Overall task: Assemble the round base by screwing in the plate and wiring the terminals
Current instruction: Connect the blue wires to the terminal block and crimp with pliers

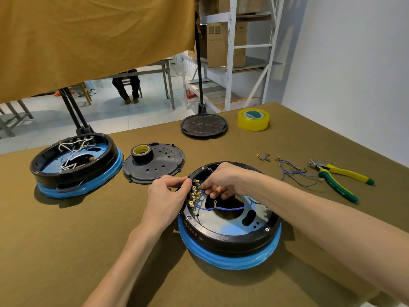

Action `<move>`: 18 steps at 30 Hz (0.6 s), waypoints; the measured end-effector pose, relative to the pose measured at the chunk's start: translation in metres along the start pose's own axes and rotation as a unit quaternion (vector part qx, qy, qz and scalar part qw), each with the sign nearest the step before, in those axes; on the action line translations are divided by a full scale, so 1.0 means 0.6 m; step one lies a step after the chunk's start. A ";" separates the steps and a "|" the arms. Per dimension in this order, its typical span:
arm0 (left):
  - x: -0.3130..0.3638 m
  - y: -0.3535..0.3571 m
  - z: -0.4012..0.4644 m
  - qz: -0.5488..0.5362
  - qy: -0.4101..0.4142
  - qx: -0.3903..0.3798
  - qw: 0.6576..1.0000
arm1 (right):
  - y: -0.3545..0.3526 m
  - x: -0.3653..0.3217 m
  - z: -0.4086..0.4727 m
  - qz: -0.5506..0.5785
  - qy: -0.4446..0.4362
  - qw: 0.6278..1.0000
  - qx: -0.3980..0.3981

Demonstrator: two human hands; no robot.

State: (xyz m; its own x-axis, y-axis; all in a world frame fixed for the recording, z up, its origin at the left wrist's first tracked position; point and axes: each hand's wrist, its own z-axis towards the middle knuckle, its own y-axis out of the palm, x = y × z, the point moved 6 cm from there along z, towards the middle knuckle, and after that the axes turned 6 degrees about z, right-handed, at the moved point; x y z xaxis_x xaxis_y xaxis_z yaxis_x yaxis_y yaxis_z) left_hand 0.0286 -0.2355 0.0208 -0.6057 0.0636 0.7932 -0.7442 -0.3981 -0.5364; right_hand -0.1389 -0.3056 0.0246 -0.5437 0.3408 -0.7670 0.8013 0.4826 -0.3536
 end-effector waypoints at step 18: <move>0.044 0.017 -0.011 0.036 0.025 -0.165 0.985 | -0.002 0.073 -0.064 0.210 0.046 0.974 -0.064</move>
State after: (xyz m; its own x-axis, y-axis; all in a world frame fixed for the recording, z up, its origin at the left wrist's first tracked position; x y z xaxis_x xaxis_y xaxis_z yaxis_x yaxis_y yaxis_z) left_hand 0.0032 -0.2319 0.0344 -0.6674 0.0944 0.7387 -0.7447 -0.0841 -0.6621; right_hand -0.1736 -0.2602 0.0120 -0.1989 0.5975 -0.7768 0.9231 0.3804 0.0562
